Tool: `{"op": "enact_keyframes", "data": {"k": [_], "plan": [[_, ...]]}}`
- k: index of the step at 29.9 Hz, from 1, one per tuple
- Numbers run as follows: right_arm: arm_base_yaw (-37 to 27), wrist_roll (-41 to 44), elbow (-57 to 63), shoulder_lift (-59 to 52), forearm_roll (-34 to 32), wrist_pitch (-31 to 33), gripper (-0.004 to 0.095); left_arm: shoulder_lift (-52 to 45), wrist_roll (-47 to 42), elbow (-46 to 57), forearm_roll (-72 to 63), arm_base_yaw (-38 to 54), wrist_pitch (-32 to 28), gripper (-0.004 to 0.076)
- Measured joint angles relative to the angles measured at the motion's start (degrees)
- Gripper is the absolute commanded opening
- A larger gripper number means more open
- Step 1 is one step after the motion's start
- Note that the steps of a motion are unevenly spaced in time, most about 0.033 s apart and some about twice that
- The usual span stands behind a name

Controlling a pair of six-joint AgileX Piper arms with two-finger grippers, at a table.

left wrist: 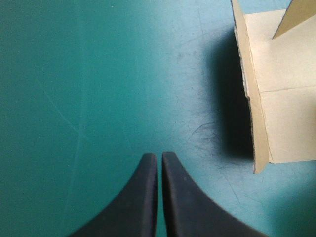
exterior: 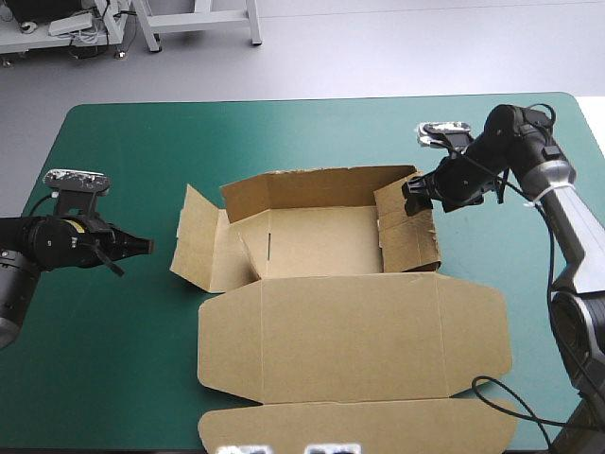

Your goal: Fold the box

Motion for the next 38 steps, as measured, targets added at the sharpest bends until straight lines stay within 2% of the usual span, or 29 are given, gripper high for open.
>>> {"op": "enact_keyframes", "data": {"k": [5,8,14,21,27,33,38], "plan": [[1.51,0.02,3.91,1.96,-0.17,-0.16,0.0552,0.0,0.05,0.0,-2.14,0.42,0.01,0.001],[3.43,0.02,4.42,3.48,-0.05,-0.28,0.0428,0.0,0.05,0.0,-4.4,0.42,-0.37,0.001],[5.35,-0.55,4.42,5.47,-0.48,-1.05,0.0004,0.0,0.05,0.0,-5.39,0.42,-0.73,0.001],[4.54,-2.73,4.62,4.84,1.1,-1.35,-0.0018,0.0,-0.13,0.0,-5.51,0.42,-2.92,0.0009],[-1.4,-8.79,4.8,-1.17,11.36,-1.26,-0.0018,0.0,-0.89,0.0,-0.96,0.42,-3.17,0.0008],[-7.06,-10.33,4.8,-8.74,12.52,-0.8,-0.0018,0.0,-12.24,0.0,12.42,0.42,-3.26,0.0009],[-8.96,-11.8,4.8,-13.29,12.47,-0.26,-0.0018,0.21,-22.29,0.0,23.03,0.42,-5.4,0.0009]]}}
